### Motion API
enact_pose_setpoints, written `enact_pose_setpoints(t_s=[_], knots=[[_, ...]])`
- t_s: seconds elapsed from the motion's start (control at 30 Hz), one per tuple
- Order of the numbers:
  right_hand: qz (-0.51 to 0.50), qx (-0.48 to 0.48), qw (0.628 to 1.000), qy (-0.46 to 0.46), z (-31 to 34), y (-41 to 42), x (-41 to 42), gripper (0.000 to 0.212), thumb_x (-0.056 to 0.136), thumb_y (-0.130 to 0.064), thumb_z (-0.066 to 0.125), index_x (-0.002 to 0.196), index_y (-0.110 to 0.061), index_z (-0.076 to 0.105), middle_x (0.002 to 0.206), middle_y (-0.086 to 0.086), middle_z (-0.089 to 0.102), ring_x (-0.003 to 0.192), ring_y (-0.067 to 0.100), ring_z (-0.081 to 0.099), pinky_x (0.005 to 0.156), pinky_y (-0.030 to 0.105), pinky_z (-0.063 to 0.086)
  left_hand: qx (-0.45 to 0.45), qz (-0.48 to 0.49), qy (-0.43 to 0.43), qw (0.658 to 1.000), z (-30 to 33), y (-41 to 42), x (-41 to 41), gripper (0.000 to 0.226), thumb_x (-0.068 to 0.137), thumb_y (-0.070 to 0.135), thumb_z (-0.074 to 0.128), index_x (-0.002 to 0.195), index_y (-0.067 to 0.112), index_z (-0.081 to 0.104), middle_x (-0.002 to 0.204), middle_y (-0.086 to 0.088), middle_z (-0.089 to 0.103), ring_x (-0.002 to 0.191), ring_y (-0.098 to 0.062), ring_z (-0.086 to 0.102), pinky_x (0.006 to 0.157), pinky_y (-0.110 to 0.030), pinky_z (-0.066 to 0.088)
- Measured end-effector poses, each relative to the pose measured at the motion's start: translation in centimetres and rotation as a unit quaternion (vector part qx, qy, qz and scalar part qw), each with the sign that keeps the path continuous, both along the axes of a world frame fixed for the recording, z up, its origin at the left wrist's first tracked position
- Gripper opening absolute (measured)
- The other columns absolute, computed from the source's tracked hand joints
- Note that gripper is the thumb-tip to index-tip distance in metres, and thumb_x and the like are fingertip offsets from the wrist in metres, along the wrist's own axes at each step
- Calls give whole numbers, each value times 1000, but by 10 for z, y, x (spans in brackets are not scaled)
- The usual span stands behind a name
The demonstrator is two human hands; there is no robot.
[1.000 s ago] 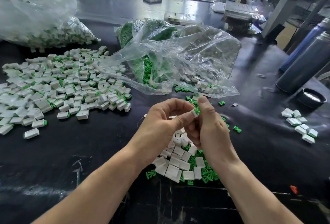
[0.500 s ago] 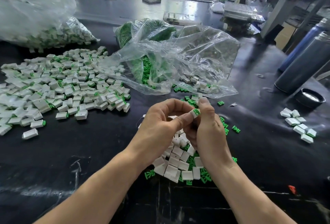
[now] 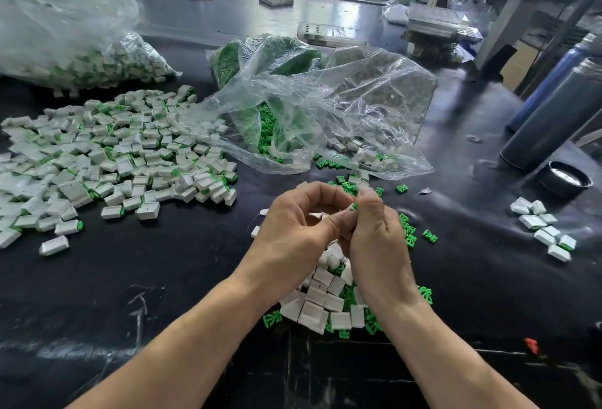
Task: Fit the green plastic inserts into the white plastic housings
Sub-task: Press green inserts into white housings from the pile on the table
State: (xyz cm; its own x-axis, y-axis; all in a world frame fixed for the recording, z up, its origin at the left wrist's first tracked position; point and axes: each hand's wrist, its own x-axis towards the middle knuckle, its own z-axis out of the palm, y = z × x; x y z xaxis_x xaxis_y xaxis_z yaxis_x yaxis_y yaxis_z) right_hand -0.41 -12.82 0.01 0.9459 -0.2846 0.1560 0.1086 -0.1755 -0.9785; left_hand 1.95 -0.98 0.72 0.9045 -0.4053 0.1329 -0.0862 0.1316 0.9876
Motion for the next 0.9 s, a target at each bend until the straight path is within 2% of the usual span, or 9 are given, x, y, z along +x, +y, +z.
enact_pose_setpoints(t_s=[0.1,0.23,0.37,0.5,0.57,0.6,0.67,0.8,0.9], knots=[[-12,-9,1000,-6,1,1,0,63,100,-43,28,47,-43,62,44,-22,50,45,-2,50,52,18,38,0,9,-2,1000,0,-1,-1,13,92,11,73,101,2,69,98,-18,73,85,-26,72,80,-34,59],[-13,1,1000,-10,1,2,0,61,98,-42,28,49,-48,64,46,-23,53,50,-4,54,57,18,39,16,17,-11,1000,1,-2,-2,17,89,21,74,99,9,71,100,-12,74,97,-34,71,93,-51,57],[-12,4,1000,-12,1,2,0,61,98,-41,28,49,-47,65,47,-23,54,51,-4,55,58,17,41,18,24,-6,1000,1,-2,-2,20,86,25,73,98,10,72,99,-11,75,97,-35,71,94,-54,56],[-8,20,1000,-4,0,1,0,57,96,-43,29,63,-30,74,55,-11,64,59,6,62,65,34,48,19,30,-1,999,2,-2,-3,20,86,25,73,99,10,72,99,-10,75,98,-35,71,95,-54,56],[-11,22,1000,-2,-2,0,1,59,96,-44,30,62,-26,74,61,-7,68,66,11,67,67,37,52,19,31,-2,999,3,-1,-3,15,90,21,74,99,9,72,99,-10,75,98,-36,70,95,-56,56],[-15,18,1000,-6,-3,0,1,60,96,-44,29,57,-29,72,59,-10,67,63,6,65,63,33,52,20,32,-2,999,3,-1,-4,11,92,18,74,99,9,71,99,-10,75,98,-37,70,95,-56,55],[-17,4,1000,-8,-2,1,0,62,96,-45,27,49,-36,66,51,-18,58,52,-1,56,56,20,42,22,34,-2,999,3,-1,-4,7,94,13,72,100,8,71,99,-11,75,98,-37,70,94,-57,55],[-21,1,1000,-11,-3,1,1,62,96,-44,28,52,-24,65,50,-16,57,50,0,53,55,21,39,23,40,-4,999,4,-2,-5,6,94,12,72,99,8,71,100,-12,75,98,-37,70,94,-58,54],[-7,52,998,-18,-3,4,0,59,98,-42,31,63,-19,73,59,-9,66,59,4,61,59,29,48,22,38,-11,999,5,-1,-5,6,93,15,73,98,11,72,97,-8,75,93,-32,71,93,-57,55]])
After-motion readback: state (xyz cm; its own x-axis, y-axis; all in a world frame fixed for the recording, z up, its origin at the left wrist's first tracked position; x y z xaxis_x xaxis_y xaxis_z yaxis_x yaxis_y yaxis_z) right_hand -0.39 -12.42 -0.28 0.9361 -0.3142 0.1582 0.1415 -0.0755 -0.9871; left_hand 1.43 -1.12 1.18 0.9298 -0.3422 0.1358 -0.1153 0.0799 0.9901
